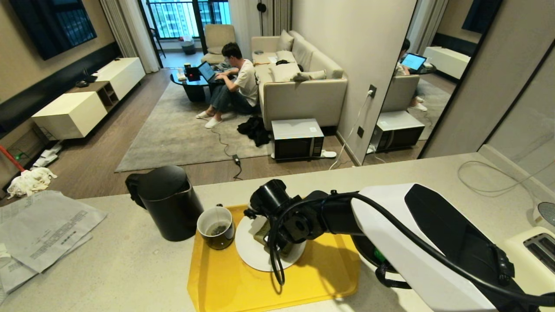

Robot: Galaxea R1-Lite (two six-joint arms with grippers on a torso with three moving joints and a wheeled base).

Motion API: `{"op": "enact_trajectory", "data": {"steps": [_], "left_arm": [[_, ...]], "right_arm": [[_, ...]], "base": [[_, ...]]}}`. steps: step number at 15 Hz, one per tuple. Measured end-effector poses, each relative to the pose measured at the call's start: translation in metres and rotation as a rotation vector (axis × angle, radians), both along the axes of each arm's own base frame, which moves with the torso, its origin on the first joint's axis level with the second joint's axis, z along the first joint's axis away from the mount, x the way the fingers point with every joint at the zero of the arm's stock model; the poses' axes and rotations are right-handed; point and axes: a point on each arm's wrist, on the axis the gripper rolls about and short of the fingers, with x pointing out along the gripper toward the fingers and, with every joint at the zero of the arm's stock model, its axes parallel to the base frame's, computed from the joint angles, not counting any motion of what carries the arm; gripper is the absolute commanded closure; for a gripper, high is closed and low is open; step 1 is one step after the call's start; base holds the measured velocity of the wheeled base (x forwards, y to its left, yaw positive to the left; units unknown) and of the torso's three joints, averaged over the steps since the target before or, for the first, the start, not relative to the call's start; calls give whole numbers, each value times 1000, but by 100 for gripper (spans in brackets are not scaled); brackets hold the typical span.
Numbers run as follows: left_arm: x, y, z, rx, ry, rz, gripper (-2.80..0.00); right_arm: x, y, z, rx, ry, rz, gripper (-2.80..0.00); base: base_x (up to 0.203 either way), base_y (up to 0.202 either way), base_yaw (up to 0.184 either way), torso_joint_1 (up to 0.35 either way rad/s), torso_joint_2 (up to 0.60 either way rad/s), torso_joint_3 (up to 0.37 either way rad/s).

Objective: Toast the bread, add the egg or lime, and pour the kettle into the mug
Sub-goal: Put the egg in the bowl, then pick up the kettle

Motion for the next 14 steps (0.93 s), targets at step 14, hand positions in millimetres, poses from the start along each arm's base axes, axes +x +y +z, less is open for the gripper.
{"op": "enact_trajectory", "data": {"steps": [14], "left_arm": [[0,0,0,1,0,0,0]], "right_arm": [[-34,-34,99,54,-52,-1,-280]], "base": [[0,0,0,0,0,0]]}}
